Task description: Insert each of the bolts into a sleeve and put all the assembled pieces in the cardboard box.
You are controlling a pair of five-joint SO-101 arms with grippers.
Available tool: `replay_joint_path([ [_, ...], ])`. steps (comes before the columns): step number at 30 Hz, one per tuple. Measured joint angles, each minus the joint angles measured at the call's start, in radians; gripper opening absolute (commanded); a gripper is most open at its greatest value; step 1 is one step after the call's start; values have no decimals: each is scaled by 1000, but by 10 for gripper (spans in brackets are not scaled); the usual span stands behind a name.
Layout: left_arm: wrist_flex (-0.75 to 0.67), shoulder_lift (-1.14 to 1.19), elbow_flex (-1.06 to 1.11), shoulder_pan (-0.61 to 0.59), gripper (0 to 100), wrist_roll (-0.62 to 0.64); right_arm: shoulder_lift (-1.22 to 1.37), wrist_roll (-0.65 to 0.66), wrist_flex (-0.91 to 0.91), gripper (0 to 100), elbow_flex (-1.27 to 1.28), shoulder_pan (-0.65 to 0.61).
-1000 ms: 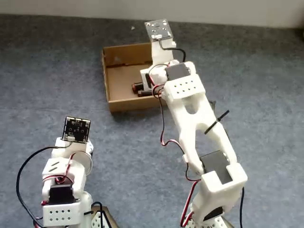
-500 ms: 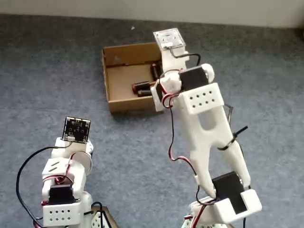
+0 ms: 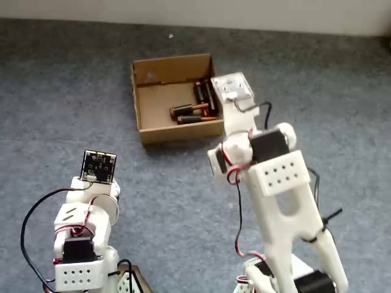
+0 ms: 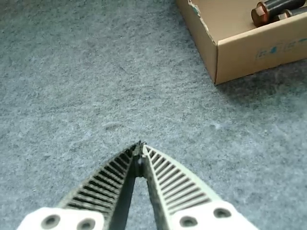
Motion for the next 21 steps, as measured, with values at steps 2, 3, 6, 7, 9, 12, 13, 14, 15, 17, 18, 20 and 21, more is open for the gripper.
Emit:
replay_joint_path([
  [2, 0, 0, 0, 0, 7, 0, -94, 0, -69, 35, 130, 0],
  [3, 0, 0, 0, 0, 7, 0, -141, 0, -106, 35, 192, 0],
  [6, 0, 0, 0, 0, 7, 0, -285, 0, -221, 35, 377, 0],
  [7, 0, 0, 0, 0, 7, 0, -331, 0, -256, 35, 436, 0],
  [9, 0, 0, 0, 0, 7, 0, -422, 0, -328, 35, 546, 0],
  [12, 0, 0, 0, 0, 7, 0, -539, 0, -425, 35, 694, 40],
  [13, 0, 0, 0, 0, 7, 0, -572, 0, -456, 35, 738, 57],
  [14, 0, 0, 0, 0, 7, 0, -601, 0, -483, 35, 778, 77],
  [15, 0, 0, 0, 0, 7, 0, -629, 0, -506, 37, 816, 100],
  [17, 0, 0, 0, 0, 7, 0, -672, 0, -545, 37, 884, 132],
  [18, 0, 0, 0, 0, 7, 0, -690, 0, -560, 37, 914, 138],
  [20, 0, 0, 0, 0, 7, 0, -721, 0, -585, 37, 973, 149],
  [21, 0, 0, 0, 0, 7, 0, -736, 0, -597, 37, 1000, 157],
])
